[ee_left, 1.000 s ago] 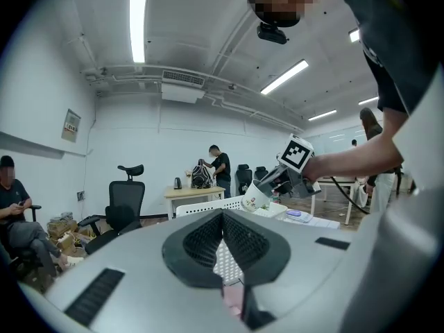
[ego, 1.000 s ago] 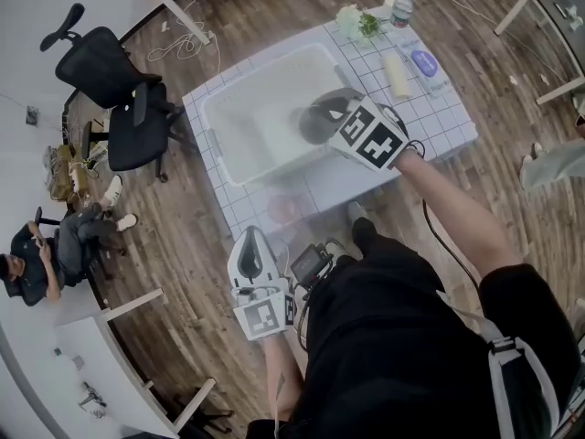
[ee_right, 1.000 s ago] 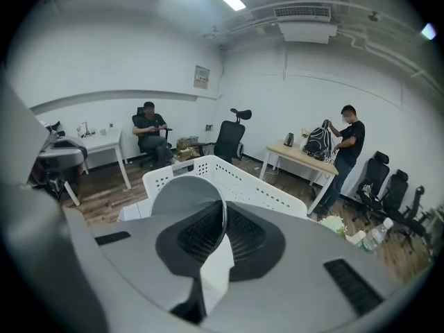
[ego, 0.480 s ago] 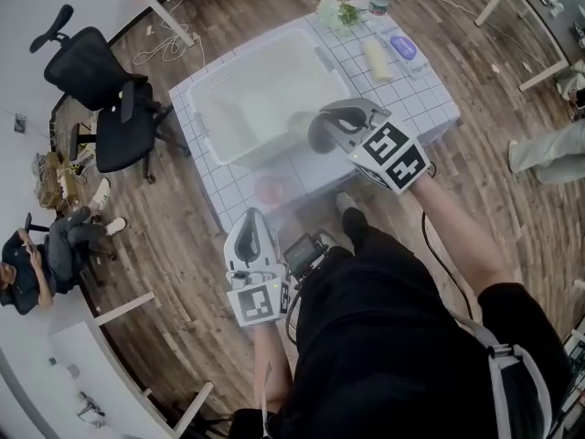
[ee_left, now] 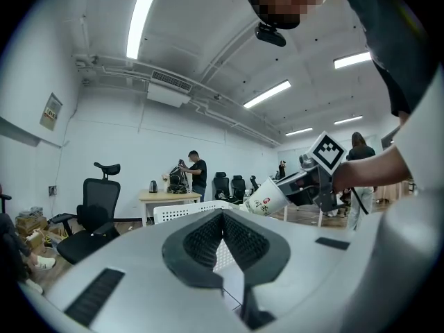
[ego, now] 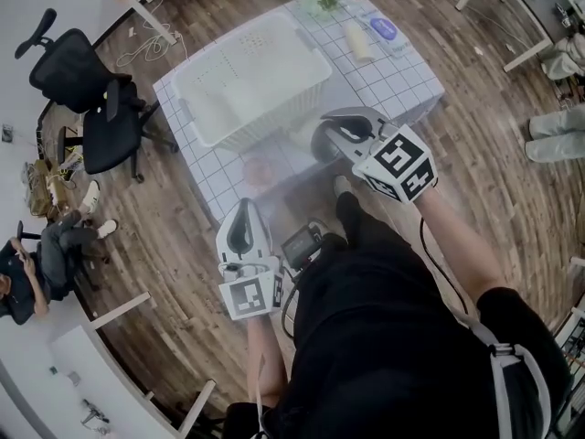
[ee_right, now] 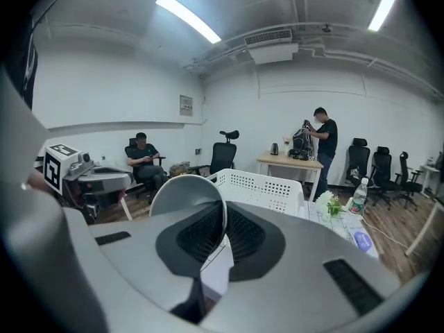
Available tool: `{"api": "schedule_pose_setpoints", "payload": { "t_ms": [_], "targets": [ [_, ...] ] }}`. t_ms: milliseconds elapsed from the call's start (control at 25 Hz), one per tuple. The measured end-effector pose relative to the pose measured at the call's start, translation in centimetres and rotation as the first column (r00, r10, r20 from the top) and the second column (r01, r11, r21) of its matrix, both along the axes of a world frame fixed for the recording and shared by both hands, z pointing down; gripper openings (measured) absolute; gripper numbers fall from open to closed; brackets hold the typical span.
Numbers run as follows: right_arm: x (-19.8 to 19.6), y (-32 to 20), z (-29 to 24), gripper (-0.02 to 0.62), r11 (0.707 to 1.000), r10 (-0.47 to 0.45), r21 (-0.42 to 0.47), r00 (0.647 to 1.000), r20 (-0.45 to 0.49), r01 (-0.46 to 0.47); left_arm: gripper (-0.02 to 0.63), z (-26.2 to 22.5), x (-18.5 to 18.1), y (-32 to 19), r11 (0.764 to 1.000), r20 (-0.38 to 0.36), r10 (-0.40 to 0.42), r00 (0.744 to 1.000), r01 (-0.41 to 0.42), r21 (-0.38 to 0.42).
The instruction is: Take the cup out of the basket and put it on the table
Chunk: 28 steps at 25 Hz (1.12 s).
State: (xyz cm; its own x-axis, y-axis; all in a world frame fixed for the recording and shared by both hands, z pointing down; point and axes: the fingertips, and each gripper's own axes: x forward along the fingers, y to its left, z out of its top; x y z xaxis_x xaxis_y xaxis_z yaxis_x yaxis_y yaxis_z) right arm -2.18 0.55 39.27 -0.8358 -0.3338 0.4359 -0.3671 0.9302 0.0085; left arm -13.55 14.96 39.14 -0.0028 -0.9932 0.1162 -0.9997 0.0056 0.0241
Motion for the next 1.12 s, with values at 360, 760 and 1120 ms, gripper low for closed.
{"api": "schedule_pose_setpoints", "payload": {
  "t_ms": [360, 760, 1120],
  "targets": [
    [0.5, 1.9, 0.3, 0.025, 0.999, -0.026, -0.023, 0.998, 0.060, 0.028, 0.009, 0.0, 0.0, 0.6, 1.000, -0.015, -0.030, 0.999, 0.030, 0.002],
    [3.4, 1.0, 1.7, 0.025, 0.997, -0.026, -0.067, 0.996, 0.091, 0.032, 0.009, 0.4, 2.7, -1.6, 0.999, -0.034, -0.046, 0.998, 0.045, -0.014],
    [6.1, 0.2, 2.8, 0.025, 0.994, -0.036, -0.093, 0.991, 0.127, 0.048, 0.009, 0.6, 6.1, -3.0, 0.998, -0.032, -0.049, 0.998, 0.049, -0.028]
  ]
}}
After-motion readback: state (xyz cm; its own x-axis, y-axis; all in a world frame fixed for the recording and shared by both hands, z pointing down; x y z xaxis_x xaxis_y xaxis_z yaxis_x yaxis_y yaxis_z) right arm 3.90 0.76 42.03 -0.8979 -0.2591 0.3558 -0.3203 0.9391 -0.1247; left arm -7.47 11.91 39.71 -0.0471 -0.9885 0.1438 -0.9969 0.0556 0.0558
